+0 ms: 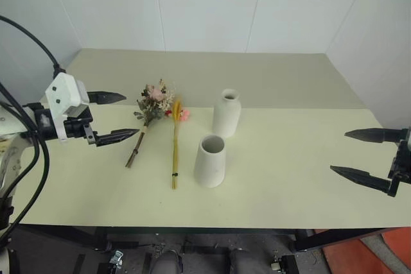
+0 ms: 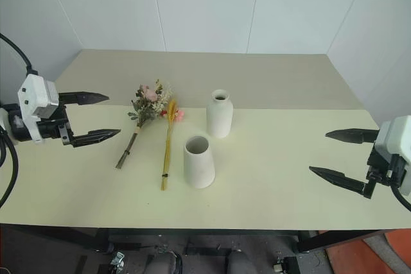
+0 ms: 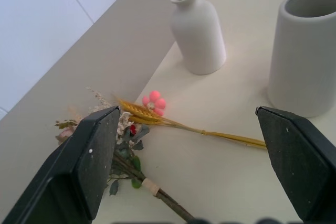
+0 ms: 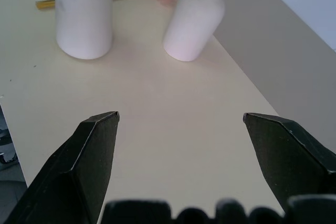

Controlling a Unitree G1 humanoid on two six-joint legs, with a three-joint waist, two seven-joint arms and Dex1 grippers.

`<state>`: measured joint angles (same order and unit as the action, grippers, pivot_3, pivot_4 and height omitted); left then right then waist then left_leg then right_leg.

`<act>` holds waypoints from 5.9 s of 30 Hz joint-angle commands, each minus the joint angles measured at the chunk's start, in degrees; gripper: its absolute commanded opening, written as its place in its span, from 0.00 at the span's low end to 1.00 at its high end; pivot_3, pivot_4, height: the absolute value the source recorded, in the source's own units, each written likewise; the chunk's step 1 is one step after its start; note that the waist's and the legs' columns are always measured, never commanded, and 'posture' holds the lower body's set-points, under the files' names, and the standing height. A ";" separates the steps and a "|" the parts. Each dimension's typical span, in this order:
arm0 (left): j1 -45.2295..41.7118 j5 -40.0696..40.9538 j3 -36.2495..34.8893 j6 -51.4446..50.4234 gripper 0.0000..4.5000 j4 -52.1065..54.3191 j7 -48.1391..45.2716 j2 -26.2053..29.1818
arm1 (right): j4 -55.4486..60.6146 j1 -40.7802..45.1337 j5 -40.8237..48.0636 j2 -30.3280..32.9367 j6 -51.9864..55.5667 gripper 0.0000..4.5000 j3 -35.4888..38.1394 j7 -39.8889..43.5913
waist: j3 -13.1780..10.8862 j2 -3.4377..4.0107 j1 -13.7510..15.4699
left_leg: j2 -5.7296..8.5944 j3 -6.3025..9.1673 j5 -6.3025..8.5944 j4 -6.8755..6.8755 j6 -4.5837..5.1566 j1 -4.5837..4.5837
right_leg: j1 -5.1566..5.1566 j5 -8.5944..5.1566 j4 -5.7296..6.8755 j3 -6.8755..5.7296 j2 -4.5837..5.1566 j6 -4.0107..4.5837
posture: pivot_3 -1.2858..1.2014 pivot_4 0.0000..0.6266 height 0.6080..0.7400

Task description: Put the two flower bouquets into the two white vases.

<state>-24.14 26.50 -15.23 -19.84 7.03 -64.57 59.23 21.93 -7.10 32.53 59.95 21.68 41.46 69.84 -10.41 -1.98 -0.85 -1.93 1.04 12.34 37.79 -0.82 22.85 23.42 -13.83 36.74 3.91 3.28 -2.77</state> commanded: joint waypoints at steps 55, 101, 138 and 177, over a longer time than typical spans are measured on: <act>-43.00 -24.28 23.27 -30.16 0.03 -57.68 35.11 -30.74 | 5.93 18.21 2.47 7.16 2.51 1.00 -10.37 -6.72 | -0.02 -0.08 0.06 | 0.22 0.15 -0.01 0.08 0.00 0.60 | 0.66 0.26 0.32 0.01 0.05 0.33 | 0.52 0.24 1.00; -58.91 0.46 -11.98 34.48 0.03 -77.98 25.75 -60.67 | 20.54 3.07 2.78 -0.73 9.05 1.00 7.28 -15.21 | -0.04 -0.16 0.06 | 0.36 0.19 -0.02 0.17 -0.01 0.65 | 0.58 0.37 0.23 0.03 0.14 0.17 | 0.52 0.24 1.00; -54.67 -10.66 -4.91 42.68 0.84 -79.53 21.02 -61.78 | 21.14 1.65 2.56 -0.54 11.72 1.00 9.98 -15.62 | -0.04 -0.16 0.15 | 0.36 0.19 -0.02 0.17 -0.01 0.64 | 0.56 0.37 0.22 0.04 0.14 0.16 | 0.52 0.24 1.00; -51.15 -24.89 14.73 8.39 0.99 -54.50 5.60 -34.17 | 18.41 0.96 -2.40 -1.70 10.06 1.00 6.61 -16.07 | -0.01 -0.10 -1.01 | 0.31 0.19 -0.02 0.16 -0.01 0.62 | 0.63 0.36 0.34 0.08 0.10 0.16 | 0.52 0.24 1.00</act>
<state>-76.68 1.92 -0.66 -8.48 -52.94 -60.88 24.49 39.42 -6.07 30.43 58.27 32.27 45.80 53.91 -10.42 -2.08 -1.86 -1.62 1.23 12.32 37.95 -0.83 23.45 24.01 -13.47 37.08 3.98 3.38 -2.61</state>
